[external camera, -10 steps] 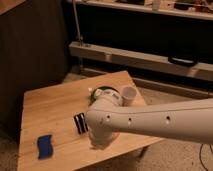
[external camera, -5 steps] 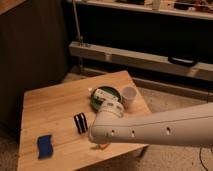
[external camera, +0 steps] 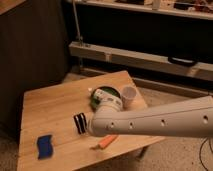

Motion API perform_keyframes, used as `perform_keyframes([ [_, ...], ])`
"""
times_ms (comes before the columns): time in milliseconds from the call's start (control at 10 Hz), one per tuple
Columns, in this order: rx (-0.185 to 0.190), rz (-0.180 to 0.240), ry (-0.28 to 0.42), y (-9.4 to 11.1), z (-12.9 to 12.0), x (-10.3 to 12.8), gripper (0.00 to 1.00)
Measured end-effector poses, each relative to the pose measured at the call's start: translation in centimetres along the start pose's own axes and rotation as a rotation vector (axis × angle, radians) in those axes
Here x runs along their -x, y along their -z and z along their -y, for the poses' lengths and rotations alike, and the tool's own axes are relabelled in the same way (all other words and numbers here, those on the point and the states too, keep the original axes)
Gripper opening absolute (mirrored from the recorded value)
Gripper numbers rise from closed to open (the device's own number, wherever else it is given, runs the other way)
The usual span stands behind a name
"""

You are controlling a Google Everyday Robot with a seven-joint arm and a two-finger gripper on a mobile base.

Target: Knock the eraser over

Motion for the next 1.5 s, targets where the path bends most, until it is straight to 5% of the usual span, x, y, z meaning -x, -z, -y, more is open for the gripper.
perform_keyframes([
  [900,-0.058,-0.051,0.089,-3.4,5.2,-4.5,0.27],
  [1300,-0.051,-0.114,0.152,-5.4,13.1,-9.7,0.28],
  [1500,-0.046,-0.117,0.161,-5.9,15.0,-11.2,0.31],
])
